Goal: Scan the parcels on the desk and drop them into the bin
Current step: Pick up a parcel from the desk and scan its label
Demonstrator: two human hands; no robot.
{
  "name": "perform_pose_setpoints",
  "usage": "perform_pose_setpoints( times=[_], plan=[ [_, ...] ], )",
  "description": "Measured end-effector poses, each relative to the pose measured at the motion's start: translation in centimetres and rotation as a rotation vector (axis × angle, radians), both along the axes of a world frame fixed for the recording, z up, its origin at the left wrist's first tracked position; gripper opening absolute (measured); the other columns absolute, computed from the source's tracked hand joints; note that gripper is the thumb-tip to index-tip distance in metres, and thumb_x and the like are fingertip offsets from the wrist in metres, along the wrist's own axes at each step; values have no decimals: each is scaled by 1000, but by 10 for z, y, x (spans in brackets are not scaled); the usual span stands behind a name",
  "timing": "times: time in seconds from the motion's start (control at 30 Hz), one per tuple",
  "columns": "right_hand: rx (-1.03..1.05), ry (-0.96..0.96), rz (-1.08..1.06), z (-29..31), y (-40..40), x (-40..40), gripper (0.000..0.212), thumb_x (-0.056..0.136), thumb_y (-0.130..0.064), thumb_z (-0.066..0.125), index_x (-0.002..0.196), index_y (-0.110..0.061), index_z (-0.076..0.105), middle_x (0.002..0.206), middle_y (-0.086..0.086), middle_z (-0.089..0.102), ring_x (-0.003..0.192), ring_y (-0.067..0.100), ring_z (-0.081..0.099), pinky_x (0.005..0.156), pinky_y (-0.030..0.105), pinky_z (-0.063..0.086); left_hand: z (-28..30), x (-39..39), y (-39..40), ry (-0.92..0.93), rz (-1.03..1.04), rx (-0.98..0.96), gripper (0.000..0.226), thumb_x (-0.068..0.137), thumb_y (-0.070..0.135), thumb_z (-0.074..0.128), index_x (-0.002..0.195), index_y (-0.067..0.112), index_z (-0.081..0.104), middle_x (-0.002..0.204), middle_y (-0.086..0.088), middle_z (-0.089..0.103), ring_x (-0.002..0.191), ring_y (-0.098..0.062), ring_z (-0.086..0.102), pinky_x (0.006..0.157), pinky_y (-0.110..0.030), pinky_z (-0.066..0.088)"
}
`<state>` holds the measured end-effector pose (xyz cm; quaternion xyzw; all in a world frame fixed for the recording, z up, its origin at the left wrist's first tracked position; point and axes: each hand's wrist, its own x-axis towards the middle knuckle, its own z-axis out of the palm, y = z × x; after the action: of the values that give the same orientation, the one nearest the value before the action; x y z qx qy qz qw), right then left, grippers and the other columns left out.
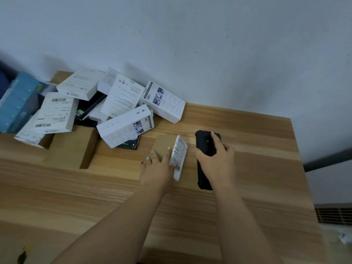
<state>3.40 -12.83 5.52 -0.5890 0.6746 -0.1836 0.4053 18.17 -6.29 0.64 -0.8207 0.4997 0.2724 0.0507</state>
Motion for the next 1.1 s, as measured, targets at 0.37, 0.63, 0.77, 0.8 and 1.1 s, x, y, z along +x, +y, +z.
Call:
perform_pose_setpoints(
  times=[0.37, 0.63, 0.77, 0.8, 1.1],
  plan=[
    [-49, -19, 56, 17, 5, 21, 73, 84, -51, 66, 148, -52, 32, 140, -7, 33, 113, 20, 54, 87, 39, 52, 2, 40, 19, 164, 214, -85, 69, 101, 49, 39, 158, 23, 10, 150, -11, 37, 131, -30, 43, 103, -44, 44],
    [-29, 9, 48, 14, 6, 15, 73, 83, -50, 68, 148, -50, 34, 140, -7, 35, 113, 18, 53, 85, 35, 46, -14, 25, 19, 88, 134, -66, 127, 78, 60, 70, 153, 13, -21, 157, -13, -1, 144, -32, 14, 115, -42, 27],
    [-31, 20, 78, 17, 4, 15, 73, 84, -50, 67, 149, -50, 34, 139, -6, 35, 113, 19, 54, 86, 37, 49, -9, 38, 17, 64, 123, -146, 121, 79, 52, 72, 156, 15, -13, 152, -11, 11, 138, -27, 25, 111, -39, 34],
    [-31, 26, 92, 19, 3, 16, 72, 84, -49, 66, 149, -51, 33, 139, -6, 35, 113, 19, 54, 86, 37, 49, -6, 43, 16, 30, 112, -162, 120, 78, 54, 73, 156, 15, -11, 151, -10, 13, 137, -27, 26, 110, -39, 35],
    [-113, -59, 207, 50, -7, 31, 71, 84, -48, 67, 146, -54, 35, 139, -10, 34, 108, 13, 52, 88, 37, 49, 33, 70, 15, -211, 116, -125, 108, 78, 62, 66, 154, 19, 2, 138, -10, 24, 123, -28, 34, 105, -38, 38]
  ],
)
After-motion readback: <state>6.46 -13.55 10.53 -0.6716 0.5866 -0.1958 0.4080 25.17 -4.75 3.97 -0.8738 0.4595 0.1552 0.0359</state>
